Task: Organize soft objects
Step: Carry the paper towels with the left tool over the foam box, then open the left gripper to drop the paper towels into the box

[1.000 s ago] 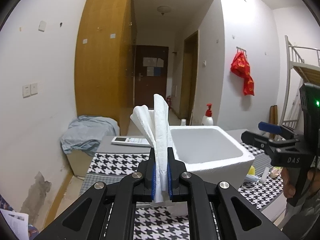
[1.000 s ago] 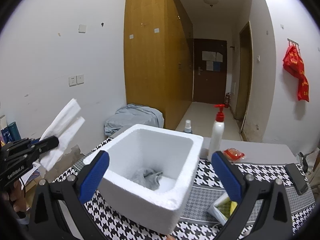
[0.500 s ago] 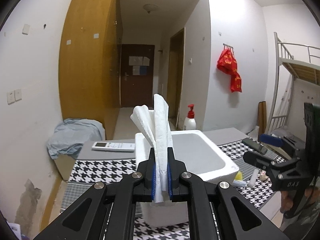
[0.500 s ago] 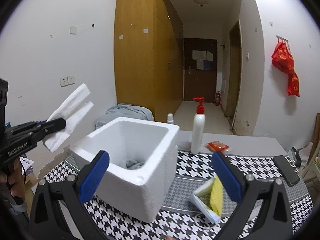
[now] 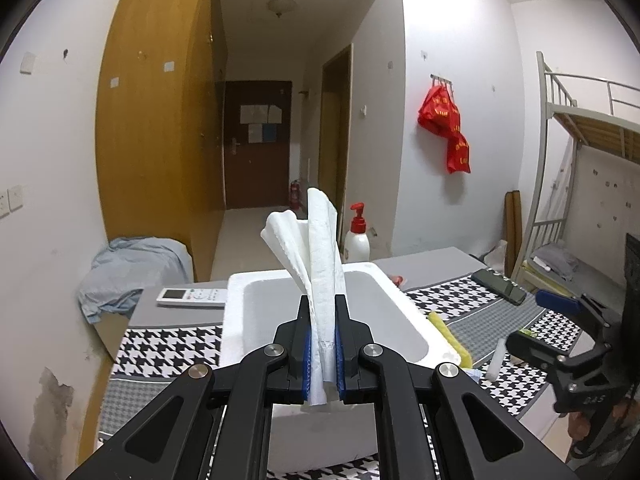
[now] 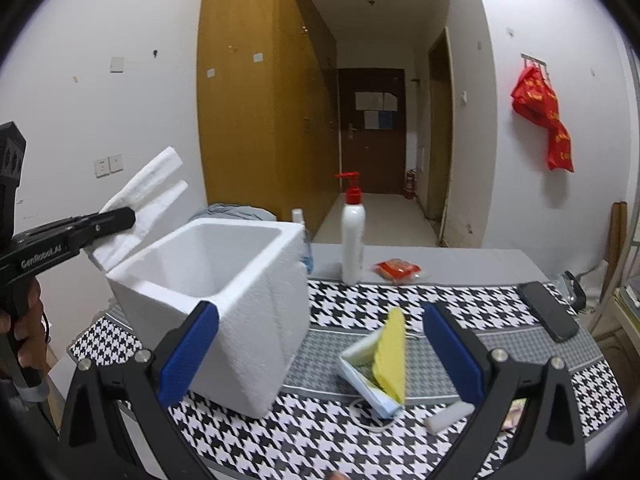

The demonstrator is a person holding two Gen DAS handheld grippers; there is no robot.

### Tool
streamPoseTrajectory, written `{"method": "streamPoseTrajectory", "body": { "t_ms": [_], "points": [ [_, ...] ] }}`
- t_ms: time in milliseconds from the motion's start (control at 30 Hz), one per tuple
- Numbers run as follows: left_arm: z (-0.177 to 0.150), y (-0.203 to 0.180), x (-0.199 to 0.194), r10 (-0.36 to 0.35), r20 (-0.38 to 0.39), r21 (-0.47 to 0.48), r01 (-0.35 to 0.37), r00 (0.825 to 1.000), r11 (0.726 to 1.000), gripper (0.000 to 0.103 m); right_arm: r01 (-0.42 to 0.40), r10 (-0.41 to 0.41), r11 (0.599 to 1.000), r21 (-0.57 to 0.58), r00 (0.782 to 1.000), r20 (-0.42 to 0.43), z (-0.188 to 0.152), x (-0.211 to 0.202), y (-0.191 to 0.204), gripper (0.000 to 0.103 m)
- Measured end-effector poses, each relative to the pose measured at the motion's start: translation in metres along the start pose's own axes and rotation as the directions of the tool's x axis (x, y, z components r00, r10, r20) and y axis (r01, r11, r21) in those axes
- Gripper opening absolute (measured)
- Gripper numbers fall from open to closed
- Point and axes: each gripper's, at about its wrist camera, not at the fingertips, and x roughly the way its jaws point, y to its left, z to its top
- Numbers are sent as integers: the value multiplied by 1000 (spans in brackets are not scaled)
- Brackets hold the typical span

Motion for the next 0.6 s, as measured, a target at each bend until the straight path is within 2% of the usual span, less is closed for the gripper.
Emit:
{"method": "streamPoseTrajectory", "body": {
  "t_ms": [367, 433, 467, 500, 533, 567, 600],
  "points": [
    [3, -4, 22, 2, -40, 15, -2, 999, 1000, 10, 49, -49, 998, 32, 999, -3, -6, -6, -14, 103],
    [3, -4, 27, 7, -48, 19, -6, 999, 1000, 14, 56, -56, 998, 37, 998, -5, -8, -7, -16, 103],
    [3, -4, 29, 11, -50, 20, -10, 999, 1000, 23, 63, -63, 997, 42, 998, -6, -9, -8, -18, 103],
    [2, -4, 32, 17, -53, 18, -16, 998, 1000, 37, 66, -66, 997, 45, 998, -6, -9, -8, -19, 103],
    [2, -3, 32, 18, -51, 17, -17, 999, 1000, 45, 70, -70, 996, 47, 998, -7, -10, -10, -20, 103],
    [1, -3, 32, 22, -45, 16, -21, 999, 1000, 61, 75, -75, 996, 49, 997, -7, -10, -10, -21, 103],
    [1, -2, 31, 35, -34, 14, -35, 999, 999, 72, 80, -80, 995, 51, 997, -7, -11, -11, -22, 103]
  ]
}}
